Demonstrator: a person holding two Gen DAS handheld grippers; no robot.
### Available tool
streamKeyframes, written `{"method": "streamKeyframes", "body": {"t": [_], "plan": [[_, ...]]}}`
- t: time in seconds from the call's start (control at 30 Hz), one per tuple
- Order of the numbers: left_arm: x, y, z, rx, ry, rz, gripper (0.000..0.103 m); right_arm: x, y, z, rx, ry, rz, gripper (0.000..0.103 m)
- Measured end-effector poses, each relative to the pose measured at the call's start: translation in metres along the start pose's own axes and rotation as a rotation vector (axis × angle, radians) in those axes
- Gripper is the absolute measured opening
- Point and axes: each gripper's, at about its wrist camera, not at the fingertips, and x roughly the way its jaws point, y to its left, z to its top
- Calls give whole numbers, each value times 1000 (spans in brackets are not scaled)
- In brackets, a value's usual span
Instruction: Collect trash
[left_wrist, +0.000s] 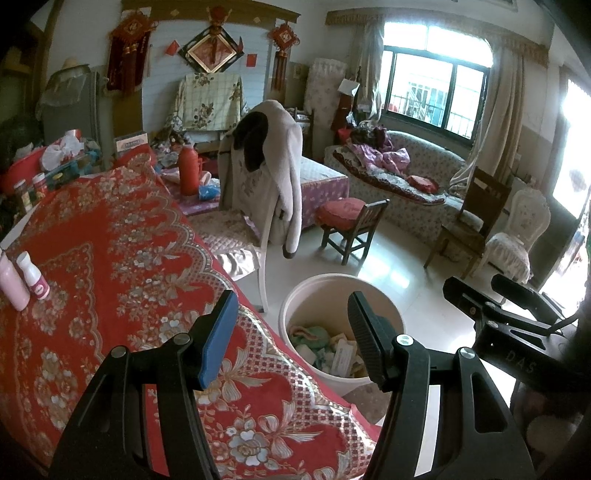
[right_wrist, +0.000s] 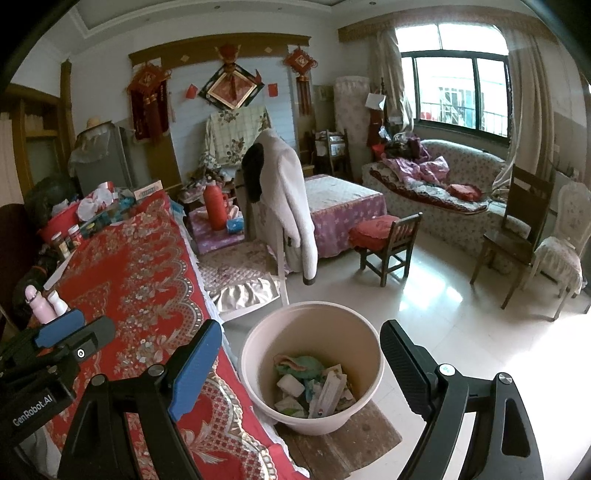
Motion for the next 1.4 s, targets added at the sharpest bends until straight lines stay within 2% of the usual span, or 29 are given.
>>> {"method": "streamKeyframes", "body": {"t": [1.4], "plan": [[4, -7, -10, 1, 26, -12, 61, 12, -4, 2, -3, 18, 3, 86]]}}
